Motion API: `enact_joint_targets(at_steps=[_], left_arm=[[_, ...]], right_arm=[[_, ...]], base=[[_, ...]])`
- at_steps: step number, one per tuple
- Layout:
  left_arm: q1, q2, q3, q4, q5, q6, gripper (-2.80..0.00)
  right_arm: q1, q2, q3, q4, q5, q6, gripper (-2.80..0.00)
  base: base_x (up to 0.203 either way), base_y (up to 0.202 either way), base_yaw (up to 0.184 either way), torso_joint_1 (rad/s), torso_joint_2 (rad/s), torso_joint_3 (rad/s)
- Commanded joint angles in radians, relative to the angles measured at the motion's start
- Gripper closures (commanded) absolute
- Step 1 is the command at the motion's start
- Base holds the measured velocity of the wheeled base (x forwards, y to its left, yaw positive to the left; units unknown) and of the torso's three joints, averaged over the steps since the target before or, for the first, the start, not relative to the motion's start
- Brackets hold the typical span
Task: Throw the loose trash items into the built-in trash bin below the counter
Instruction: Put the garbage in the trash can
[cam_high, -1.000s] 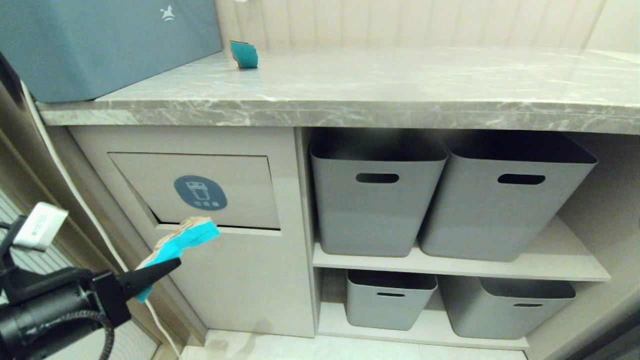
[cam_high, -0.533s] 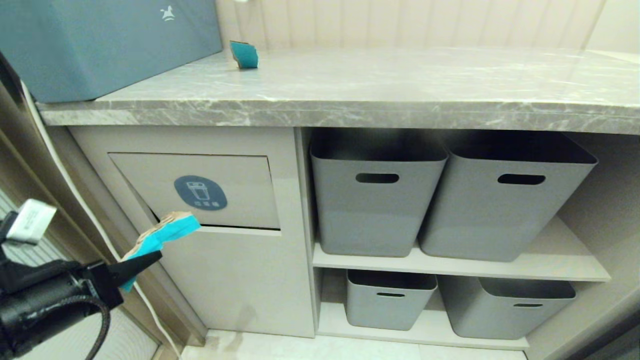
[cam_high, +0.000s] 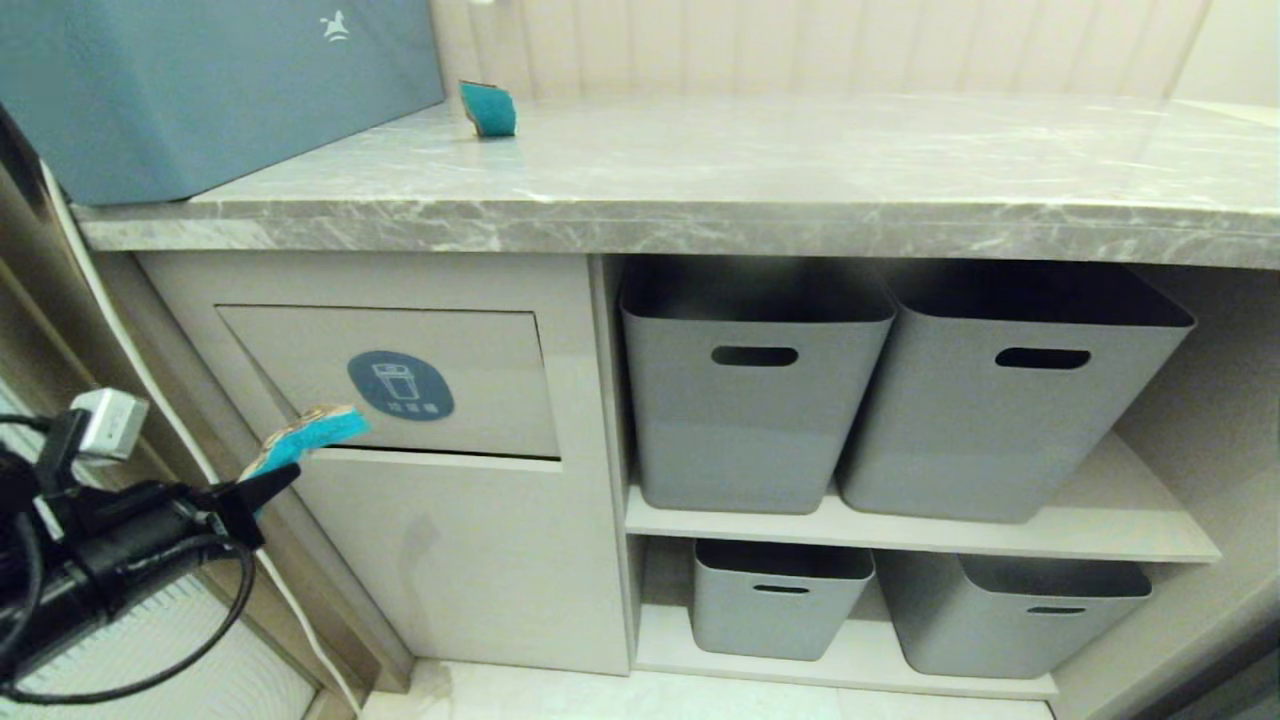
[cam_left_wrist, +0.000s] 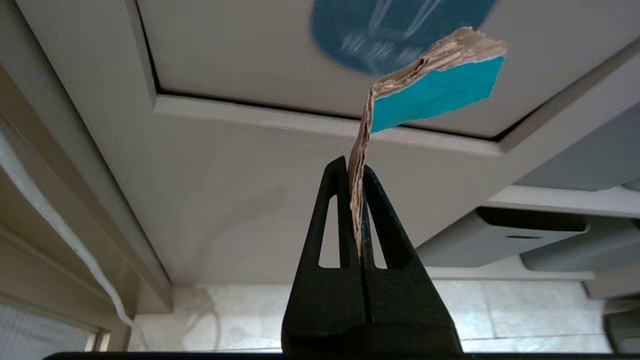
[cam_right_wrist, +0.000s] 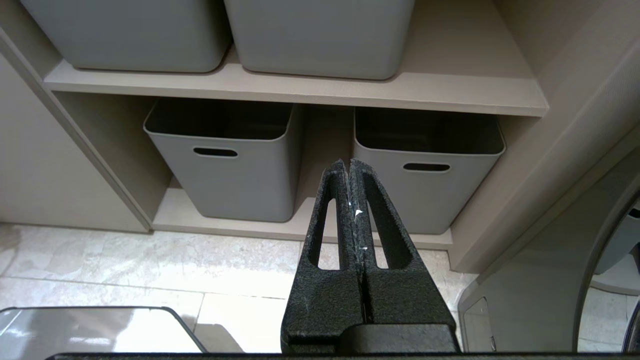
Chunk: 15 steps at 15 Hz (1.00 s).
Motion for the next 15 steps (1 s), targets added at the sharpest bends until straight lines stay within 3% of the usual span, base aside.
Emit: enact_joint_targets(at_steps=[1, 6, 9, 15], left_arm=[[0.01, 0.144, 0.017, -0.091, -0.007, 0.003, 0.0], [-0.03, 0.31, -0.103, -0.248, -0.016, 0.017, 0.0], [-0.145, 0.356, -0.213, -0.254, -0.012, 0.022, 0.0], [-0.195, 0.504, -0.378, -0.253, -0.014, 0.016, 0.0]], right_arm=[[0.0, 0.002, 0.0, 0.001, 0.0, 0.0, 0.0], [0.0, 0.002, 0.0, 0.001, 0.0, 0.0, 0.0], [0.0, 0.002, 0.0, 0.001, 0.0, 0.0, 0.0], [0.0, 0.002, 0.0, 0.001, 0.0, 0.0, 0.0]], base=[[0.0, 0.0, 0.0, 0.0, 0.0, 0.0], [0.0, 0.0, 0.0, 0.0, 0.0, 0.0], [0.0, 0.0, 0.0, 0.0, 0.0, 0.0], [0.0, 0.0, 0.0, 0.0, 0.0, 0.0]])
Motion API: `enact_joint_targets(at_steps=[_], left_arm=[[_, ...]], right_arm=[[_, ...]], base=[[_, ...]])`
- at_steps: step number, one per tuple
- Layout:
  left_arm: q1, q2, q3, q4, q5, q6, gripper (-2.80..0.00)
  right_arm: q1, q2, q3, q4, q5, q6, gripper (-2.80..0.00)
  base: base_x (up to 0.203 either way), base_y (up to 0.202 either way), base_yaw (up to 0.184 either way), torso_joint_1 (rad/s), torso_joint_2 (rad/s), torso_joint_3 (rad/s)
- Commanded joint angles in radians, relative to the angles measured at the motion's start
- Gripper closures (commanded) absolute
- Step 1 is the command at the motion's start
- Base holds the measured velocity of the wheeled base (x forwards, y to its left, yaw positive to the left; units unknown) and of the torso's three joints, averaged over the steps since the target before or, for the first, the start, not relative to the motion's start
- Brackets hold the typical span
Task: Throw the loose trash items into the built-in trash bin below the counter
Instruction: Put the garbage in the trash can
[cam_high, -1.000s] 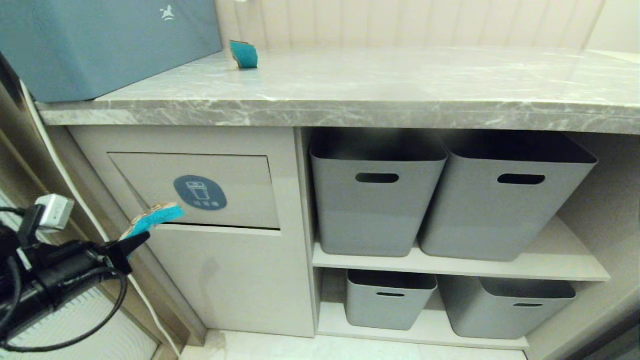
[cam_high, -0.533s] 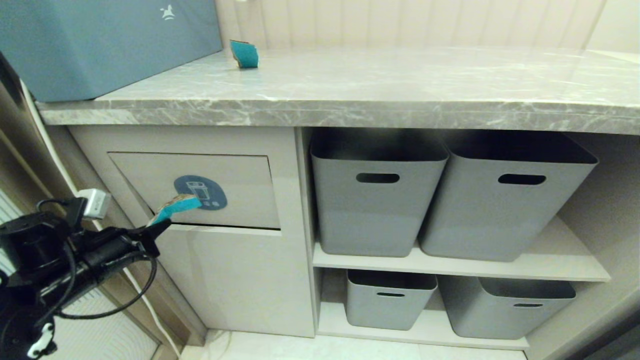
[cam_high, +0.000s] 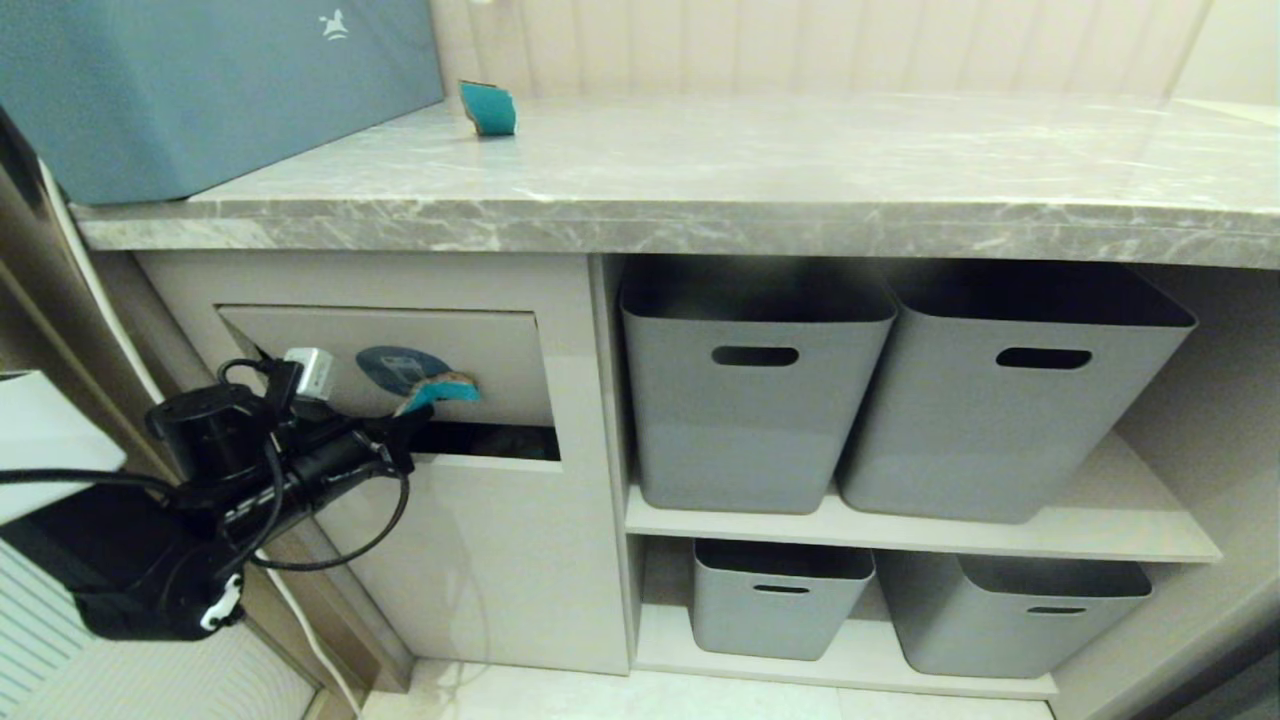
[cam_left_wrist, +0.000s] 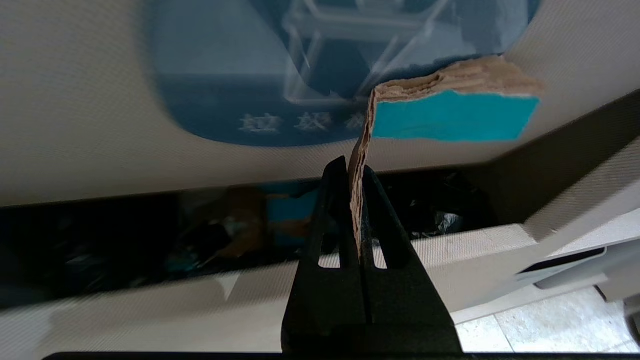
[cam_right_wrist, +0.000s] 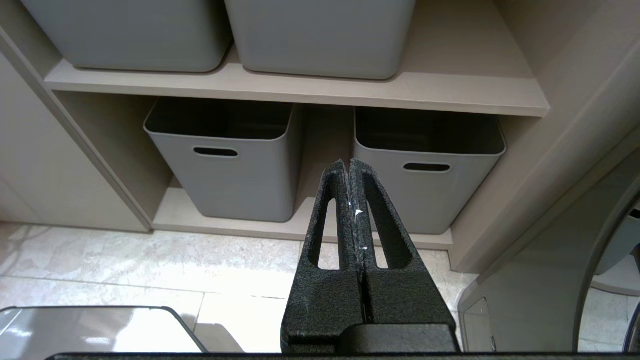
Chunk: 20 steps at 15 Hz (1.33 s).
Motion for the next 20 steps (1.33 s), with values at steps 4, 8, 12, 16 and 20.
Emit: enact_joint_targets(at_steps=[4, 8, 12, 16, 20], left_arm=[[-0.021, 0.068, -0.058, -0.005, -0.002, -0.005, 0.0], [-0.023, 0.092, -0.102, -0.005, 0.002, -0.023, -2.8], [-0.024, 0.113, -0.141, -0.004, 0.02, -0.039, -2.8], [-0.027, 0.112, -0.153, -0.004, 0.05, -0.054, -2.8], [-0.032, 0.017, -0.055, -0.006, 0.06, -0.08, -2.8]], right_arm=[[0.0, 0.002, 0.0, 0.001, 0.0, 0.0, 0.0], [0.0, 0.002, 0.0, 0.001, 0.0, 0.0, 0.0], [0.0, 0.002, 0.0, 0.001, 0.0, 0.0, 0.0], [0.0, 0.002, 0.0, 0.001, 0.0, 0.0, 0.0], [0.0, 0.002, 0.0, 0.001, 0.0, 0.0, 0.0]], base=[[0.0, 0.0, 0.0, 0.0, 0.0, 0.0], [0.0, 0.0, 0.0, 0.0, 0.0, 0.0], [0.0, 0.0, 0.0, 0.0, 0.0, 0.0], [0.0, 0.0, 0.0, 0.0, 0.0, 0.0], [0.0, 0.0, 0.0, 0.0, 0.0, 0.0]])
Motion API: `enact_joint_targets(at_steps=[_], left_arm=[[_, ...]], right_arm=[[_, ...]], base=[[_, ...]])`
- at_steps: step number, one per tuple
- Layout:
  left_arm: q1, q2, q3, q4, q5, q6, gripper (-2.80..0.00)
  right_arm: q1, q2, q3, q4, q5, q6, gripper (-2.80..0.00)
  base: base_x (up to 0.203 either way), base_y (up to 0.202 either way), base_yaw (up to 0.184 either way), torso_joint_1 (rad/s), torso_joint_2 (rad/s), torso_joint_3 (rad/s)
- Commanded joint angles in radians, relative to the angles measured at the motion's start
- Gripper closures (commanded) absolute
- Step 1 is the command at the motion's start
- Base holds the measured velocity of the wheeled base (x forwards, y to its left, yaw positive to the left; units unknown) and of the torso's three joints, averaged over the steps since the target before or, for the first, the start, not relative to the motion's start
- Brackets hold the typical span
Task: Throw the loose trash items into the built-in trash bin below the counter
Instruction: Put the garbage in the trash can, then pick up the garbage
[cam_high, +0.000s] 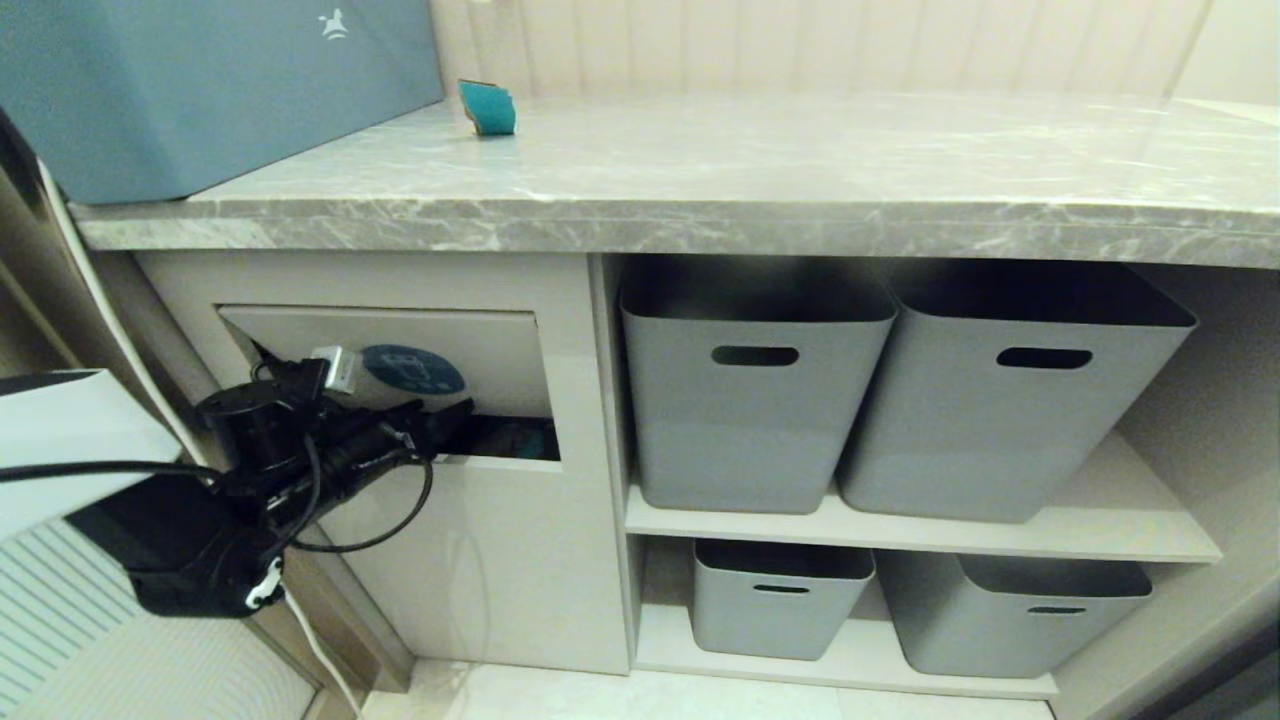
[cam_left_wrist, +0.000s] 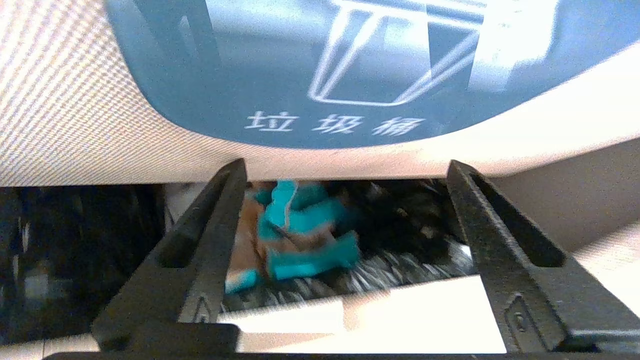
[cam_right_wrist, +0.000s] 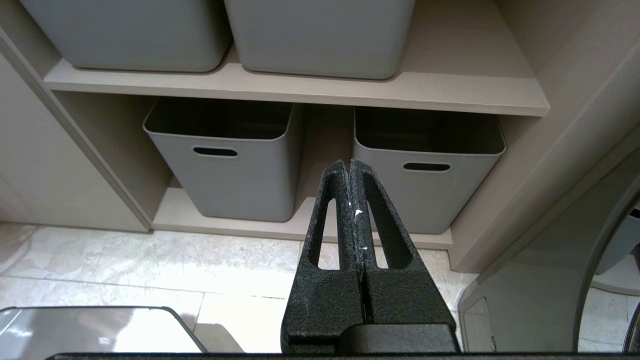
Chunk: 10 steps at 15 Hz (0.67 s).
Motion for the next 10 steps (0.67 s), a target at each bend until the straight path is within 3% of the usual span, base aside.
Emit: enact_joint_targets(at_steps=[1, 3, 4, 8, 10], left_arm=[[0.0, -0.088, 0.055, -0.01, 0.006, -0.013, -2.8], [0.002, -0.198, 0.133, -0.011, 0.026, -0.029, -2.8], [0.003, -0.251, 0.181, -0.011, 0.031, -0.033, 0.0], [0.004, -0.54, 0.362, 0.006, 0.048, -0.042, 0.0], [0.004, -0.767, 0.42, 0.122, 0.064, -0.042, 0.0]], right_arm=[[0.0, 0.002, 0.0, 0.001, 0.0, 0.0, 0.0], [0.0, 0.002, 0.0, 0.001, 0.0, 0.0, 0.0], [0.0, 0.002, 0.0, 0.001, 0.0, 0.0, 0.0], [0.0, 0.002, 0.0, 0.001, -0.001, 0.0, 0.0], [0.0, 0.002, 0.0, 0.001, -0.002, 0.0, 0.0]], base=[[0.0, 0.0, 0.0, 0.0, 0.0, 0.0], [0.0, 0.0, 0.0, 0.0, 0.0, 0.0], [0.0, 0.0, 0.0, 0.0, 0.0, 0.0], [0.0, 0.0, 0.0, 0.0, 0.0, 0.0], [0.0, 0.0, 0.0, 0.0, 0.0, 0.0]])
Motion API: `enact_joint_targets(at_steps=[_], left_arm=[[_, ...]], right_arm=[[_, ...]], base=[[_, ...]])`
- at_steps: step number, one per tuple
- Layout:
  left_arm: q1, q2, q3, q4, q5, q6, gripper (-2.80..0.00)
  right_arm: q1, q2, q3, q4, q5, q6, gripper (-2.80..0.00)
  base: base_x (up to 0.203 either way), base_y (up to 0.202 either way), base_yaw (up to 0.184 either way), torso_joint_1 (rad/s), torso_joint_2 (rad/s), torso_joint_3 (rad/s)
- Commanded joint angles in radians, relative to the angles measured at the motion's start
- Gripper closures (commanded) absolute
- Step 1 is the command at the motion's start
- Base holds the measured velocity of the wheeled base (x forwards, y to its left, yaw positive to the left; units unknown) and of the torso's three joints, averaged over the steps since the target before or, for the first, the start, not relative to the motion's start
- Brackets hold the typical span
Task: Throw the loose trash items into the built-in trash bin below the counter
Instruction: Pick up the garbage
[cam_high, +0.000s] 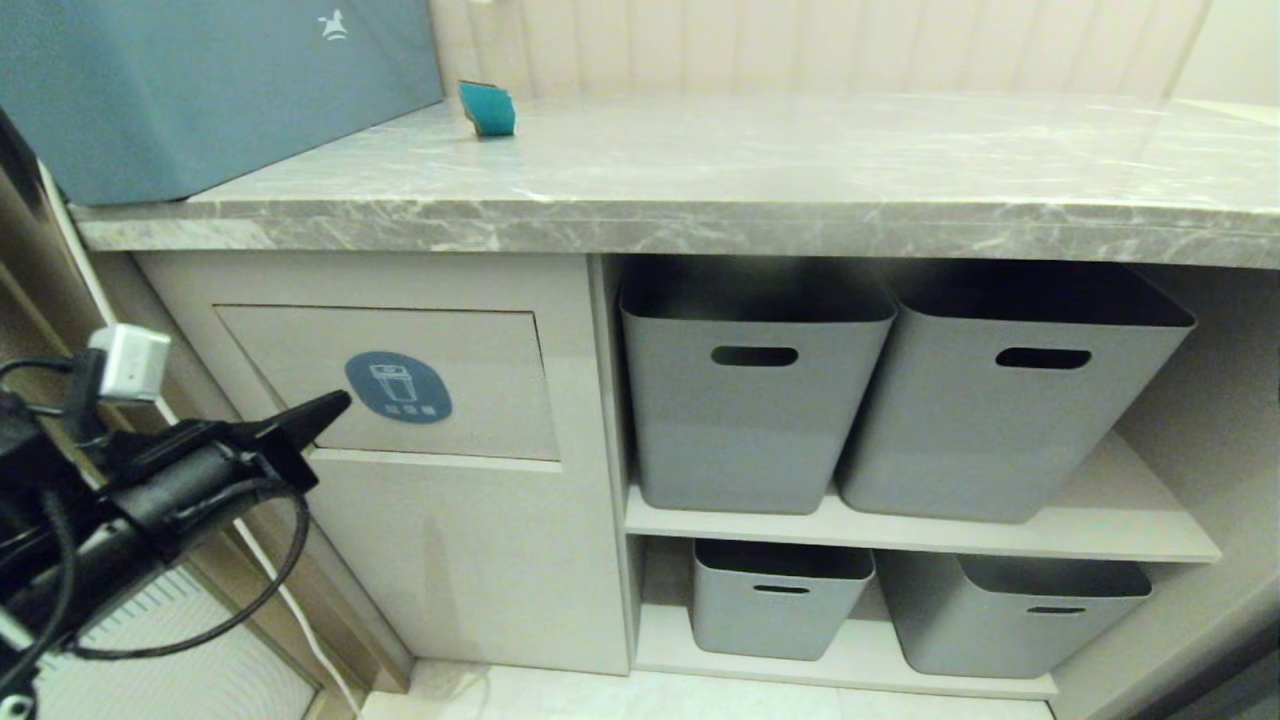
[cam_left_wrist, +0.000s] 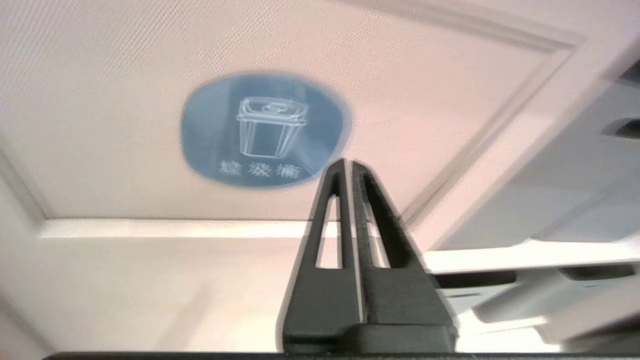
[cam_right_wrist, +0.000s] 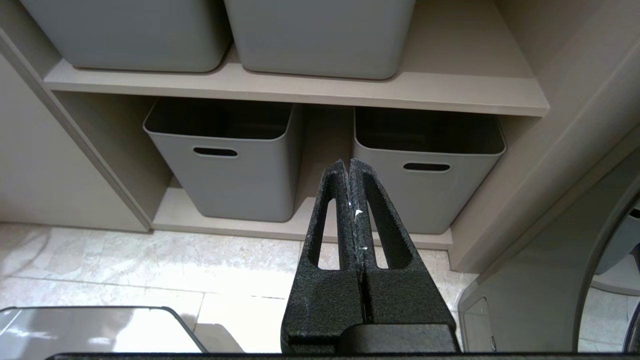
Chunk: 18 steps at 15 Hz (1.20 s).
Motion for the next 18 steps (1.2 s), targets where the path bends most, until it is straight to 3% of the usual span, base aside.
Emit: enact_joint_targets(at_steps=[1, 4, 8, 10, 12, 18], left_arm=[[0.001, -0.299, 0.042, 0.116, 0.005, 0.0, 0.0], [0.007, -0.751, 0.111, 0.491, 0.082, 0.041, 0.0], [0.017, -1.284, 0.246, 0.943, 0.193, 0.151, 0.0], [0.025, -1.464, 0.272, 1.14, 0.228, 0.191, 0.0], [0.032, -1.513, 0.299, 1.315, 0.253, 0.229, 0.0], [0.035, -1.506, 0.308, 1.338, 0.268, 0.241, 0.0]], right_arm=[[0.0, 0.002, 0.0, 0.001, 0.0, 0.0, 0.0], [0.0, 0.002, 0.0, 0.001, 0.0, 0.0, 0.0], [0.0, 0.002, 0.0, 0.001, -0.002, -0.001, 0.0], [0.0, 0.002, 0.0, 0.001, -0.002, 0.003, 0.0], [0.0, 0.002, 0.0, 0.001, -0.002, 0.01, 0.0], [0.0, 0.002, 0.0, 0.001, -0.002, 0.013, 0.0]], base=[[0.0, 0.0, 0.0, 0.0, 0.0, 0.0], [0.0, 0.0, 0.0, 0.0, 0.0, 0.0], [0.0, 0.0, 0.0, 0.0, 0.0, 0.0], [0.0, 0.0, 0.0, 0.0, 0.0, 0.0], [0.0, 0.0, 0.0, 0.0, 0.0, 0.0], [0.0, 0.0, 0.0, 0.0, 0.0, 0.0]])
